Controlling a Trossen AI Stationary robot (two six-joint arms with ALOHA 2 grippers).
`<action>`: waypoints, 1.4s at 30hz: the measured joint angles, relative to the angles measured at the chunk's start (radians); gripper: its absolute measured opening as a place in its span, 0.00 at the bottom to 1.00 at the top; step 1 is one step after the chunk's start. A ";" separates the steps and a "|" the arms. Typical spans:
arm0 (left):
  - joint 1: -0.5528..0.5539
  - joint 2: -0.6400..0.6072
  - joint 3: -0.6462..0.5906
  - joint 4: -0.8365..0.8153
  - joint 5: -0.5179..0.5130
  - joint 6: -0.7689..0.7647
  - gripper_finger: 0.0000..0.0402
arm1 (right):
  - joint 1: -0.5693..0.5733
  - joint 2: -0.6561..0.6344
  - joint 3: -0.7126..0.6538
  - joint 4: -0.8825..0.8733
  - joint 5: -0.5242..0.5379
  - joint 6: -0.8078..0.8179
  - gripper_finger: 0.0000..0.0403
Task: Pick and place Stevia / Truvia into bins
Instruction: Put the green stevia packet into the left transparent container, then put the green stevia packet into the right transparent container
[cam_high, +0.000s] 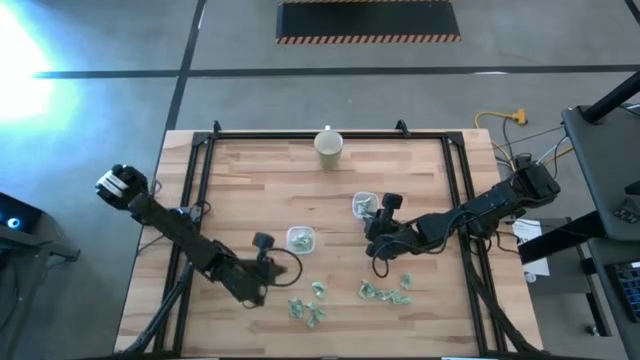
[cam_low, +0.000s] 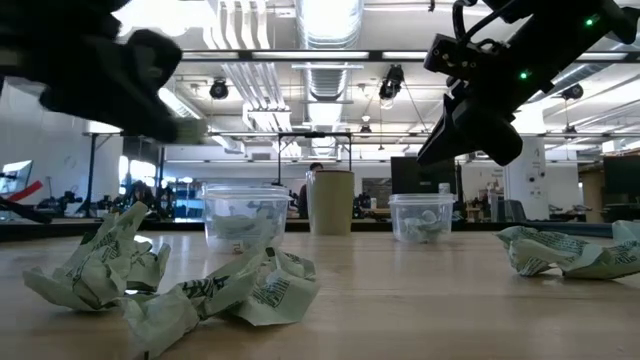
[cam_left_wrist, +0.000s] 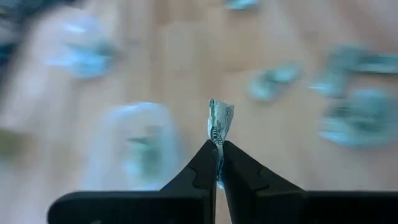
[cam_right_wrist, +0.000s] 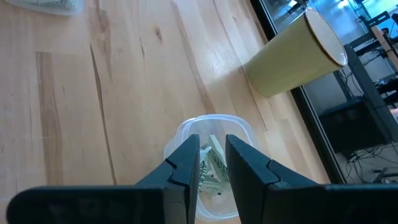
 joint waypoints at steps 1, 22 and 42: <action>0.014 -0.005 -0.001 -0.006 -0.041 0.028 0.00 | 0.000 0.000 0.000 0.000 0.000 0.000 0.17; 0.283 0.012 -0.006 -0.005 0.081 0.143 0.00 | 0.000 0.000 0.000 0.000 0.000 0.004 0.17; 0.283 0.022 -0.007 0.055 0.080 0.226 0.29 | 0.000 0.000 0.000 0.000 0.000 0.010 0.17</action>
